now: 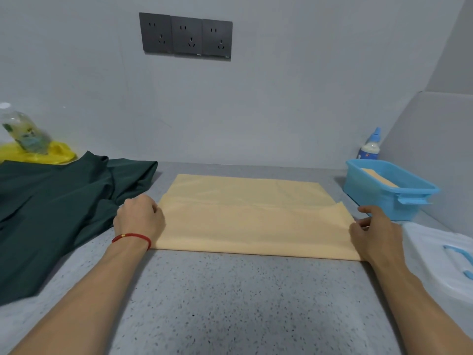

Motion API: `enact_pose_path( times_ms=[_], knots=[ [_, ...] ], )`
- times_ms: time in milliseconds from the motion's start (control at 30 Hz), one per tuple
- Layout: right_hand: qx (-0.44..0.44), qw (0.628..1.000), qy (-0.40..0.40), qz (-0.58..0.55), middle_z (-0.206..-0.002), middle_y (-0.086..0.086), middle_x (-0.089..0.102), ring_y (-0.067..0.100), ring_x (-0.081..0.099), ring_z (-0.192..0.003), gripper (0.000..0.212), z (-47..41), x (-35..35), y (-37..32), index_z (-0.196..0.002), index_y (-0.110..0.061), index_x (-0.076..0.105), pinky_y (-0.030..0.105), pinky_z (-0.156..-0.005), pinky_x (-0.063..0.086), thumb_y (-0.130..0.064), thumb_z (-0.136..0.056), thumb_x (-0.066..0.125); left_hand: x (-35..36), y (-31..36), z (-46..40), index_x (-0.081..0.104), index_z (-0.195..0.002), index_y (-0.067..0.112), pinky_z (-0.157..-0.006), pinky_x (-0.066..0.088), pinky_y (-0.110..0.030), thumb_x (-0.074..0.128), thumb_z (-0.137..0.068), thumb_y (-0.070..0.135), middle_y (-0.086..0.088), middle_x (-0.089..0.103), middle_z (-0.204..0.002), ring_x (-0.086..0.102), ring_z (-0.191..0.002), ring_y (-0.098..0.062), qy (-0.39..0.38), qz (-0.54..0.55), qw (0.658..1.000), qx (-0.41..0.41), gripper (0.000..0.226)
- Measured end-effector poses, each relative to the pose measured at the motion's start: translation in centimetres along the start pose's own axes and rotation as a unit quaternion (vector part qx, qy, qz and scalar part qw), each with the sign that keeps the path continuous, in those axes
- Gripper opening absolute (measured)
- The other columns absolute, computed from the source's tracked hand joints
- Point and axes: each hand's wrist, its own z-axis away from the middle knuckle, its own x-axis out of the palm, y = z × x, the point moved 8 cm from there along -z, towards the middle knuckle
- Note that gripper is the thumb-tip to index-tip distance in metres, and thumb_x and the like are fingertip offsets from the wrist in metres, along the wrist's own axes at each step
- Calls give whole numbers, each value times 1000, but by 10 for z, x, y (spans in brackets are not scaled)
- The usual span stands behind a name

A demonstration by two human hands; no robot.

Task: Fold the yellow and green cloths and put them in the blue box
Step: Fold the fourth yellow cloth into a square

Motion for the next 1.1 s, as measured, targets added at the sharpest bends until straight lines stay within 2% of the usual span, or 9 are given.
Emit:
enact_pose_path(
  times_ms=[267, 367, 500, 700, 833, 900, 967, 1033, 1100],
  knots=[
    [-1, 1000, 13, 25, -83, 0, 62, 28, 59, -89, 32, -4, 3, 1, -116, -10, 62, 42, -80, 49, -10, -87, 74, 2, -9, -5, 72, -74, 11, -60, 43, -33, 64, -86, 12, -7, 57, -67, 49, -62, -29, 10, 29, 999, -17, 15],
    [0, 999, 17, 29, -88, 4, 64, 27, 60, -88, 31, -4, 2, 0, -116, -9, 62, 42, -80, 51, -10, -87, 75, 3, -11, -8, 74, -89, 15, -68, 48, -37, 68, -88, 18, -11, 68, -87, 58, -83, -37, 8, 39, 999, -21, 8],
    [5, 999, 30, 38, -91, 6, 64, 27, 59, -89, 25, -2, 0, -2, -115, -8, 63, 44, -83, 52, -16, -92, 69, 7, -14, -11, 72, -106, 17, -78, 54, -42, 70, -89, 25, -11, 72, -102, 62, -97, -39, 6, 45, 999, -20, 19],
    [19, 995, 25, 91, -108, 14, 64, 34, 60, -96, 27, 3, 0, -5, -117, -8, 63, 45, -85, 50, -22, -94, 59, 8, -14, -11, 66, -116, 15, -79, 47, -40, 55, -96, 36, -16, 68, -106, 58, -101, -40, -3, 68, 997, -30, 31],
    [-33, 979, 51, 192, -119, 16, 63, 36, 58, -108, 33, 15, -6, -31, -121, -11, 64, 49, -94, 41, -31, -96, 55, -19, 28, 12, 69, -115, 11, -81, 43, -43, 49, -99, 37, -14, 69, -108, 58, -101, -37, 67, -22, 995, 65, 36],
    [-121, 984, 34, 129, -123, 14, 63, 34, 56, -115, 30, 32, 6, -67, -121, -10, 65, 47, -98, 39, -27, -98, 57, -20, 75, 42, 70, -115, 22, -88, 39, -42, 51, -98, 43, -4, 66, -123, 55, -113, -28, 67, -42, 983, 165, 34],
    [-189, 981, -48, 1, -132, 7, 59, 26, 54, -122, 28, 53, 33, -110, -126, -12, 62, 36, -103, 37, -25, -102, 54, -4, 125, 71, 65, -123, 28, -98, 37, -41, 45, -100, 44, 3, 58, -139, 47, -128, -21, -1, -11, 967, 256, 35],
    [-240, 960, -119, -82, -140, 3, 55, 18, 49, -129, 30, 75, 59, -155, -131, -14, 58, 20, -103, 29, -25, -106, 46, 18, 155, 93, 55, -137, 32, -111, 27, -46, 33, -103, 43, 5, 44, -154, 34, -142, -18, -82, -6, 956, 283, 42],
    [-242, 945, -164, -148, -147, -1, 50, 11, 43, -135, 34, 91, 80, -185, -136, -17, 55, 15, -106, 24, -29, -108, 39, 40, 161, 102, 40, -148, 34, -117, 16, -56, 24, -102, 47, 2, 29, -162, 21, -149, -20, -153, -45, 948, 274, 50]
  ],
)
